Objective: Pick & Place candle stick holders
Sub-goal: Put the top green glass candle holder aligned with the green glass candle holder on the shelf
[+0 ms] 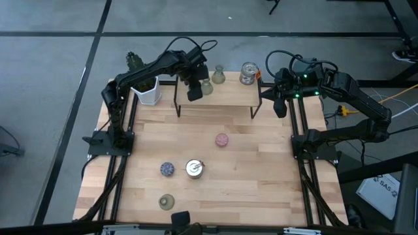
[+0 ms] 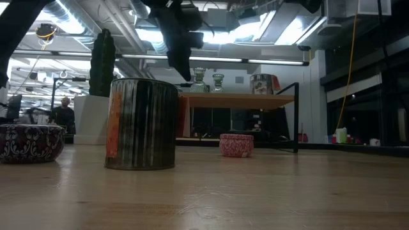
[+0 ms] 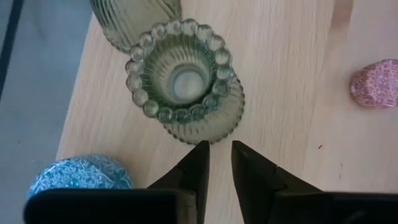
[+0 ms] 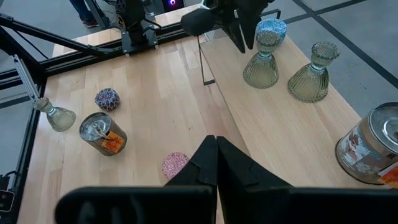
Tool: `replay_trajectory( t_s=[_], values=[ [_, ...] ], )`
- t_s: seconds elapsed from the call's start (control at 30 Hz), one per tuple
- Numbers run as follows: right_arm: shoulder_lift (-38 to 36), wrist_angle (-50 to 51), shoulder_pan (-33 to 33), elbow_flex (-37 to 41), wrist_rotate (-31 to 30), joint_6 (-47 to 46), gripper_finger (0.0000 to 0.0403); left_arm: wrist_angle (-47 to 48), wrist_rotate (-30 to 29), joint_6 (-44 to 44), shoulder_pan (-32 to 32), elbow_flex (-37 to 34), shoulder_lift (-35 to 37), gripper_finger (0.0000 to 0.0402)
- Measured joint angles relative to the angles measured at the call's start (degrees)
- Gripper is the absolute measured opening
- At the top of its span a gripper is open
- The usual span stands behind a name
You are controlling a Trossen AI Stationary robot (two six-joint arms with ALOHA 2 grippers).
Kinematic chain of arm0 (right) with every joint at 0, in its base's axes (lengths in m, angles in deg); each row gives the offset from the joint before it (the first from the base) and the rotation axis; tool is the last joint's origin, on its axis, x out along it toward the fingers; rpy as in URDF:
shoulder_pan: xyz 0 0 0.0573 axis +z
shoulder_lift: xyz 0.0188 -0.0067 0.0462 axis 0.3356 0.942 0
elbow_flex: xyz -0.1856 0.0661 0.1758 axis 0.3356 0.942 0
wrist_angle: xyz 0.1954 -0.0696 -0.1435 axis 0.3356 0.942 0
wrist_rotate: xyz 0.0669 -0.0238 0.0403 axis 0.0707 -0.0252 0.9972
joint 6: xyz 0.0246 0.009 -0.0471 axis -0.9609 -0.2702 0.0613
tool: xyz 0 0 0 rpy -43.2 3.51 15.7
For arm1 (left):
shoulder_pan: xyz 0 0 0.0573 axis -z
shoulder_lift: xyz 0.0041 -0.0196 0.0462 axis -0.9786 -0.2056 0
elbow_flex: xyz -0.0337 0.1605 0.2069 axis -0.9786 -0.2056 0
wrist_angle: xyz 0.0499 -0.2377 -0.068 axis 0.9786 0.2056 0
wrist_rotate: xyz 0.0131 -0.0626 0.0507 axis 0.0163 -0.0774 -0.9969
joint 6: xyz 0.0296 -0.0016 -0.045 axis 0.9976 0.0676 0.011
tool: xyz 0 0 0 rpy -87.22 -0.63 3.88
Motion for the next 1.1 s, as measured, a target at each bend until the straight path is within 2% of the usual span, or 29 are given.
replay_trajectory(
  t_s=[0.17,0.4,0.57,1.1],
  values=[
    [0.0,0.0,0.0,0.0,0.0,-0.02,0.0001,-1.63,-2.15,-0.02,-0.23,-0.02,-0.32,0.0039],
    [0.0,0.0,0.0,0.0,0.0,-0.02,0.0001,-5.45,-2.06,-0.21,-0.37,-0.02,-0.32,0.0014],
    [0.0,0.0,0.0,0.0,0.0,-0.02,0.0001,-7.49,1.69,-0.14,-0.39,-0.03,-0.32,0.0004],
    [-0.01,0.0,0.0,0.0,0.0,-0.02,0.0001,-15.18,7.33,-0.69,-0.39,-0.03,-0.32,0.0003]
  ],
)
